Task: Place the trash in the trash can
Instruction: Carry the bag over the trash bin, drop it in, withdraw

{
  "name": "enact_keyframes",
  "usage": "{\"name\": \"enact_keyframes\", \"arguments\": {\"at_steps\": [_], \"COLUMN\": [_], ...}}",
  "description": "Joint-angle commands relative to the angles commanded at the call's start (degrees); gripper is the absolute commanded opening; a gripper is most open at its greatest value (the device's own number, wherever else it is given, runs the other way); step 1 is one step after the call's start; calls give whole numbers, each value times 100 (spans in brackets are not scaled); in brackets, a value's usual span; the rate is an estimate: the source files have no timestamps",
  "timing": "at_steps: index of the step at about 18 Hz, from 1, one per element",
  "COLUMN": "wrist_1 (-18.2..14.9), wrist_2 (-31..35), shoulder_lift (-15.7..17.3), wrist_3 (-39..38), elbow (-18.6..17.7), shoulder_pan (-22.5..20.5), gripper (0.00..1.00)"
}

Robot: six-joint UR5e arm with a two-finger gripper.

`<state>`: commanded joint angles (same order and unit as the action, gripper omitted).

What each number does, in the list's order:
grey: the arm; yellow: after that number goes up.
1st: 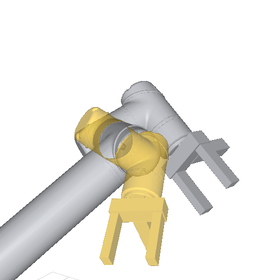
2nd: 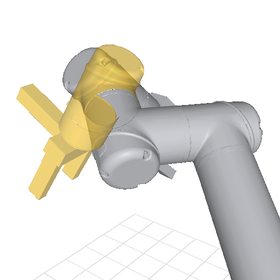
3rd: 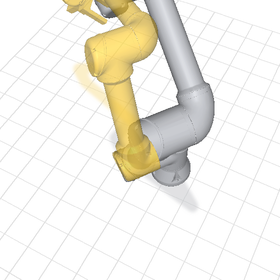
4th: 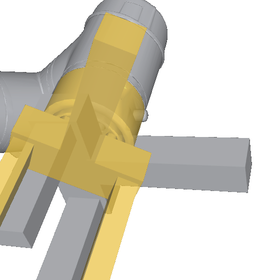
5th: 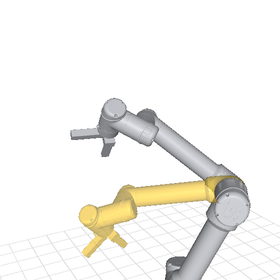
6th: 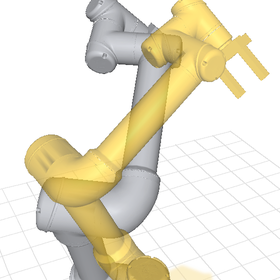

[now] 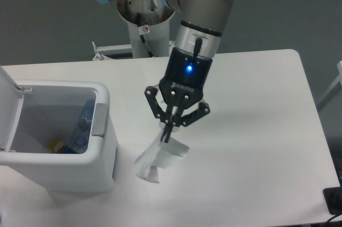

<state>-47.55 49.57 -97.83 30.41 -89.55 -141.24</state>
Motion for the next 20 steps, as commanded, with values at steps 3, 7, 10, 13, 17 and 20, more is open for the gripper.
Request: {"name": "enact_keyframes", "arguments": {"at_steps": [3, 7, 10, 13, 17, 20], "wrist_1": [0, 0, 0, 9, 18, 18], "wrist_2": [0, 43, 44, 35, 17, 0], "shoulder_lift": [282, 317, 370, 388, 379, 370], "wrist_3": [-18, -79, -88, -79, -44, -44], "elbow": [-220, -299, -387, -475, -502, -493], "shoulder_pan": [193, 597, 835, 1063, 1257, 1266], "gripper": [0, 0, 0, 8, 95, 100]}}
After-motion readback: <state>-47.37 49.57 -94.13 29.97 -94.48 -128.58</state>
